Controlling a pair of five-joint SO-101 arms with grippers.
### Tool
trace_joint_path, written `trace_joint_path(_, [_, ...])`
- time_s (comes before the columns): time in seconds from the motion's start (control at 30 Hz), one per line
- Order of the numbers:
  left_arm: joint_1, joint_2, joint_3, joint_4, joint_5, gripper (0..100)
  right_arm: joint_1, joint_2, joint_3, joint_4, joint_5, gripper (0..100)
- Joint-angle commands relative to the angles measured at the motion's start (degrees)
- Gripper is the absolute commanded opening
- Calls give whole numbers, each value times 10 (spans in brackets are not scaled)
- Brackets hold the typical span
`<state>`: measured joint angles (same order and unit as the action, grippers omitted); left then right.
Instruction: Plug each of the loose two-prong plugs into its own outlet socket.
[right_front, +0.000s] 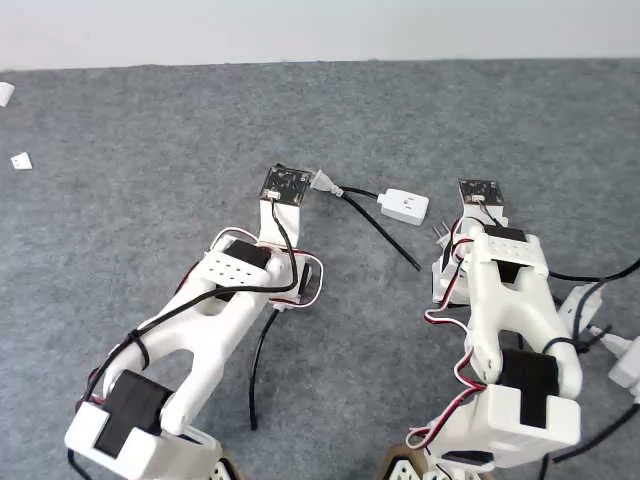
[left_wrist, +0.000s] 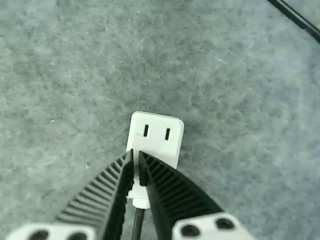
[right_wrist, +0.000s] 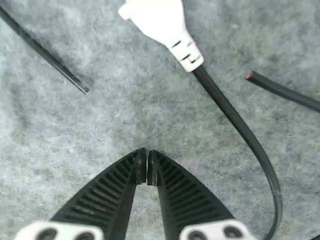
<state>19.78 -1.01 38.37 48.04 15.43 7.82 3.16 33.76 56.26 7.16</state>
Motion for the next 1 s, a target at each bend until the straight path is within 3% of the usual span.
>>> trace_joint_path(0.0, [8,-19,5,-6,6,15,-3,-10,-4,-4,6,9])
trace_joint_path(0.3, [-68,-40,-49,27,-12,16,-3,-10,-4,-4,6,9])
trace_joint_path(0.53, [-94,-181,-46,94,-57,17,-3,-10,-4,-5,5,9])
trace_joint_path(0.97, [-109,-322,178,-18,-56,18,-3,-10,-4,-5,5,9])
